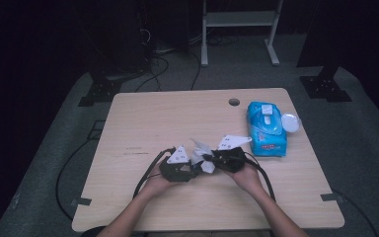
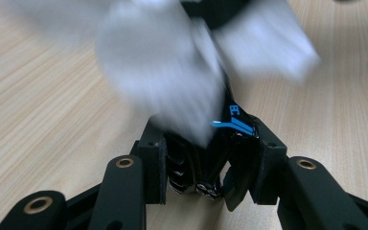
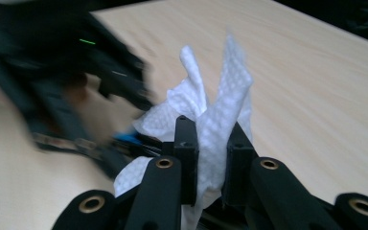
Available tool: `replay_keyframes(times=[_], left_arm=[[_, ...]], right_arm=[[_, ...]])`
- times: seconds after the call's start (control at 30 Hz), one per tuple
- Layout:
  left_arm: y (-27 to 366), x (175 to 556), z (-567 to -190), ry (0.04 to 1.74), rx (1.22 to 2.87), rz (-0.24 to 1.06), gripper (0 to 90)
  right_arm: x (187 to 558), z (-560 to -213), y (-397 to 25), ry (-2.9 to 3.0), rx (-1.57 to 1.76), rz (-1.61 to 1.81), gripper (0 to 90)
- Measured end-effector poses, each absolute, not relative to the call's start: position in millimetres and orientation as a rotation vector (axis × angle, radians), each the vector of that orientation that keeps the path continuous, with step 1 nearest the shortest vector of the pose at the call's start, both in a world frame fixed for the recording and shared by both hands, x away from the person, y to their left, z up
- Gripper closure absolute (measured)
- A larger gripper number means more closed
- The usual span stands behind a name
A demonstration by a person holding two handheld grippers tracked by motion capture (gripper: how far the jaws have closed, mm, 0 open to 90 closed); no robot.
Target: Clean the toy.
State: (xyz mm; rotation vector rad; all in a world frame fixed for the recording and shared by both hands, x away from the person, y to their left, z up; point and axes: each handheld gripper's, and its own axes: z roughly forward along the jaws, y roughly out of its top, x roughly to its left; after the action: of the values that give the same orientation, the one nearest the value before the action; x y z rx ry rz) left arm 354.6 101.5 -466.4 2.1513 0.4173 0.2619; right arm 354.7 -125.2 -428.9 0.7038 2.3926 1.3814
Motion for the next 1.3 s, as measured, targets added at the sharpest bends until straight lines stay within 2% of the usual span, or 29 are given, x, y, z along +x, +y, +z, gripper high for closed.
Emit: replay_keyframes(times=[0.13, 0.27, 0.6, 0.73, 0.87, 1.3], left_arm=[[102, 356, -466, 0.415, 2.153, 0.256, 57.7], [102, 356, -466, 0.415, 2.147, 0.260, 57.8], [102, 356, -467, 0.420, 2.148, 0.253, 57.8], [102, 356, -466, 0.412, 2.151, 0.257, 57.8], [102, 356, -466, 0.409, 2.150, 0.261, 57.8], [104, 356, -464, 0.410, 2.151, 0.269, 57.8]], right_arm=[[368, -427, -166, 2.299, 0.844, 1.299, 79.3], [372, -431, -180, 2.281, 0.909, 1.333, 79.3], [361, -430, -149, 2.372, 0.748, 1.361, 79.0], [365, -428, -157, 2.347, 0.765, 1.307, 79.0], [374, -430, -187, 2.276, 0.913, 1.298, 79.2], [371, -430, -174, 2.300, 0.864, 1.292, 79.4]])
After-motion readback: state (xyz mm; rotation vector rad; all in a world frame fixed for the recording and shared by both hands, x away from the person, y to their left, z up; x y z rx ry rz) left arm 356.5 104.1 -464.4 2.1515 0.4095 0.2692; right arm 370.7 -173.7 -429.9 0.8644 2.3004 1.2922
